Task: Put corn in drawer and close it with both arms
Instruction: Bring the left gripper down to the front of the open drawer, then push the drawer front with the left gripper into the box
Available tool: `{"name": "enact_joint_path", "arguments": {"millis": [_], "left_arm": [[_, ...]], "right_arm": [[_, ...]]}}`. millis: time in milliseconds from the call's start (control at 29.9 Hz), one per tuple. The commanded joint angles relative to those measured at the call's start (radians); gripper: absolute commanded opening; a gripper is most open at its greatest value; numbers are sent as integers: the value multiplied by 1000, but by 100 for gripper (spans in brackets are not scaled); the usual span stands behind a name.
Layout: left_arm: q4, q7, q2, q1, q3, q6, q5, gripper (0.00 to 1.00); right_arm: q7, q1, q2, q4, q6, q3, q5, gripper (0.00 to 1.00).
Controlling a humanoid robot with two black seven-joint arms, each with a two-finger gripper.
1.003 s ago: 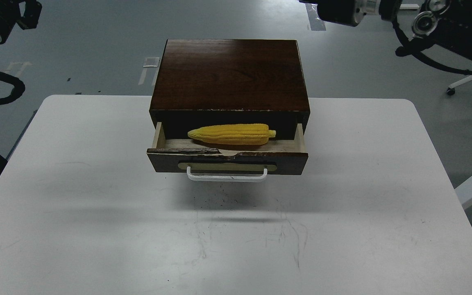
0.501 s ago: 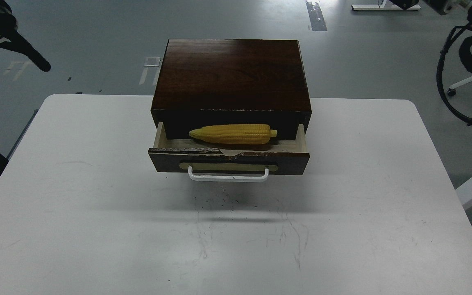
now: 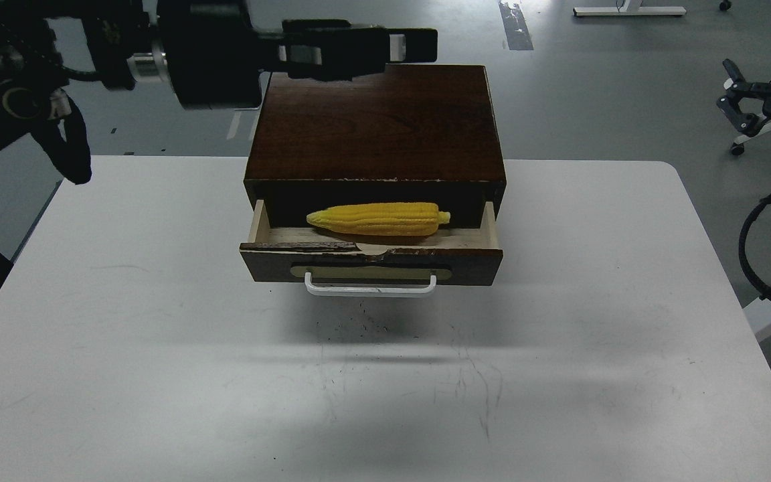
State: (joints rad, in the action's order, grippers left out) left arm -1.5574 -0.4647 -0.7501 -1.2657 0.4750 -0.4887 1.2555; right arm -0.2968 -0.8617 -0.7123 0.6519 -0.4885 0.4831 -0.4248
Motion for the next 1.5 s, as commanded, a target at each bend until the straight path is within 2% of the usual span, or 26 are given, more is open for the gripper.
{"name": "enact_joint_path", "arguments": {"millis": [0,234,334,434,702,1003,1470], "left_arm": [[-32,-2,28,17,-9,0,158,0],[-121,0,21,22,-179,0,307,0],[-130,0,32,22,-222,0,413,0],[-135,0,75,20,-233,0,505,0],[-124,8,179,42,-386,0,729,0],[-50,9,184,71,-427,0,926,0],[-43,8,167,63,-437,0,926,0]], "right_arm": [[-1,99,48,-23,0,103,-49,100],[13,104,304,-257,0,152,-51,100],[31,96,352,-296,0,172,-51,100],[53,87,361,-296,0,177,-52,100],[53,76,352,-295,0,177,-52,100],[53,76,349,-293,0,167,-49,100],[51,75,349,-291,0,166,-49,100]]}}
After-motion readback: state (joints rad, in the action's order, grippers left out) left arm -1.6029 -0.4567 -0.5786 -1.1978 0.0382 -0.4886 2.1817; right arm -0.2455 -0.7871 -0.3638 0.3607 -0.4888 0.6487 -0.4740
